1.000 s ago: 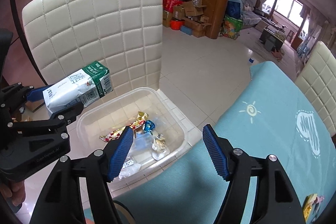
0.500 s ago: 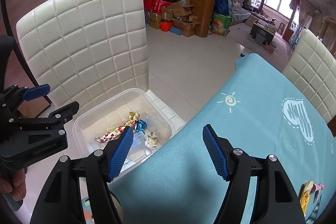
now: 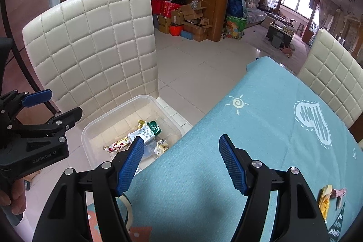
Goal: Collect trash
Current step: 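Open both tools over the bin to drop the carton and wrapper, then move both open tools back over the table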
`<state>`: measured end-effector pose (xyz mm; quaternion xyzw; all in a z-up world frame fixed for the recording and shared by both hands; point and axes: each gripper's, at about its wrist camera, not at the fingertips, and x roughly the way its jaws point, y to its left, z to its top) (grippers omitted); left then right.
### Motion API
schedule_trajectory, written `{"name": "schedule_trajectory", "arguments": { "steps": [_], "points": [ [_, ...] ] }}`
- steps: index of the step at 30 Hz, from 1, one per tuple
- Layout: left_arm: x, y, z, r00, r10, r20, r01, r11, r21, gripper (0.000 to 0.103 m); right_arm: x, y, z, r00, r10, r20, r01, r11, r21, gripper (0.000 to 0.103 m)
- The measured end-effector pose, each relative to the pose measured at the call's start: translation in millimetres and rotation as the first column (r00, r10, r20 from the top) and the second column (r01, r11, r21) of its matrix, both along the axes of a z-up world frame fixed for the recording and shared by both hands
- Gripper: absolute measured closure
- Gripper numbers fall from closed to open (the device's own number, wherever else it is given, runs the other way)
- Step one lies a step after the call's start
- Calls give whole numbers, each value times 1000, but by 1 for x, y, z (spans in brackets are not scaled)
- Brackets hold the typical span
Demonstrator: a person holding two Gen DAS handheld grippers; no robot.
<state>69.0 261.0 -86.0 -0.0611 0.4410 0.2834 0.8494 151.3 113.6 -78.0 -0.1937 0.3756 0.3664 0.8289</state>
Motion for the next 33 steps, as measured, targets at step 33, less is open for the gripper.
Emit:
{"name": "schedule_trajectory", "arguments": {
  "steps": [33],
  "points": [
    [69,-283,15,893,-450,-9,450,893,-3,24,15,-297,11,885,-465,0,465,885,25,36]
  ]
}}
